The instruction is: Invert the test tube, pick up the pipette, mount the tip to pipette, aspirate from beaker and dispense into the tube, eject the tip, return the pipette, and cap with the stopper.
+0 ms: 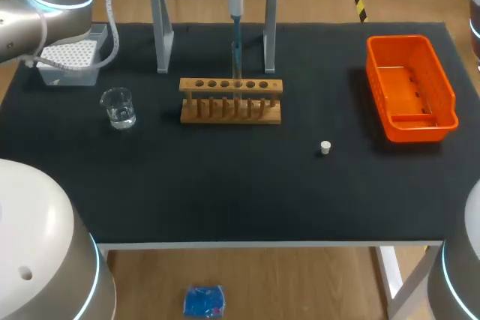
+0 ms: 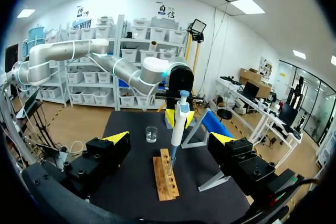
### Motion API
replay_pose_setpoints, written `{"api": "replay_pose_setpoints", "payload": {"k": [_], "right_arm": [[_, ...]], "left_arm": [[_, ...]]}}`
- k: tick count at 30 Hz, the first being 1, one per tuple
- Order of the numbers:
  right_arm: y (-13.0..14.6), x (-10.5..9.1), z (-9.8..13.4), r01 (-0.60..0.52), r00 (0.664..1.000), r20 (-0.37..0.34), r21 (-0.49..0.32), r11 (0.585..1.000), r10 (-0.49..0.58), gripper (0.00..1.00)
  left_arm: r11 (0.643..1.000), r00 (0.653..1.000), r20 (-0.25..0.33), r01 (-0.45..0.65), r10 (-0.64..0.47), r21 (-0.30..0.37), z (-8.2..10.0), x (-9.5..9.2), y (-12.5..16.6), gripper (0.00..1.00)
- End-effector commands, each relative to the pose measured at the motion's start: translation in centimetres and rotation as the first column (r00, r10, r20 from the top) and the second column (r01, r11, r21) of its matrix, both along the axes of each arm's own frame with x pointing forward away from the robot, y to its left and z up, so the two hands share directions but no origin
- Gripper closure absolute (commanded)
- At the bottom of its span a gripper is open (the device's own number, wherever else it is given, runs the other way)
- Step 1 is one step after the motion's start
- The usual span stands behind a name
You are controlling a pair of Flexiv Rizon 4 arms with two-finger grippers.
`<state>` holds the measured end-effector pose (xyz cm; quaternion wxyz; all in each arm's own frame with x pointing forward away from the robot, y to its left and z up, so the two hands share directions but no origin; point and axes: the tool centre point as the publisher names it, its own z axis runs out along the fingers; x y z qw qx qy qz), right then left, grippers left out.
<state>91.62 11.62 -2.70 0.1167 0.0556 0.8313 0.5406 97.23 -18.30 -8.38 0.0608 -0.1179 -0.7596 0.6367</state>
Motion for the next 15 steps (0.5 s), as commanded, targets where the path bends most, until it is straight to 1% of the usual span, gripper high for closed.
{"api": "replay_pose_setpoints", "payload": {"k": [1, 7, 8, 10, 11, 12, 15], "right_arm": [[-0.1, 0.1, 0.1, -0.003, 1.000, -0.004, -0.006, 1.000, 0.003, 0.00], [-0.1, 0.1, 0.1, -0.003, 1.000, -0.004, -0.006, 1.000, 0.003, 0.00], [0.1, -0.3, 0.2, 0.021, 1.000, -0.007, -0.021, 1.000, -0.021, 0.00], [0.5, -0.3, 0.4, 0.016, 0.999, -0.032, -0.025, 1.000, -0.017, 0.00], [0.7, -0.2, 0.4, 0.042, 0.998, -0.036, -0.044, 0.998, -0.044, 0.00], [0.9, -0.2, 0.6, 0.037, 0.998, -0.050, -0.037, 0.999, -0.039, 0.00], [1.5, -0.3, 1.0, 0.049, 0.997, -0.063, -0.049, 0.998, -0.052, 0.00]], "left_arm": [[1.000, 1.000, 0.002, -0.003, 0.003, -0.001, 0.0, -0.1, 0.0, 1.00], [1.000, 1.000, 0.002, -0.003, 0.003, -0.001, 0.0, -0.1, 0.0, 1.00], [1.000, 1.000, 0.002, -0.003, 0.003, -0.001, 0.0, -0.1, 0.0, 1.00], [1.000, 1.000, 0.002, -0.003, 0.003, -0.001, 0.0, -0.1, 0.0, 1.00], [1.000, 1.000, 0.002, -0.003, 0.003, -0.001, 0.0, -0.1, 0.0, 1.00], [1.000, 1.000, 0.002, -0.003, 0.003, -0.001, 0.0, -0.1, 0.0, 1.00], [1.000, 1.000, 0.002, -0.003, 0.003, -0.001, 0.0, -0.1, 0.0, 1.00]]}}
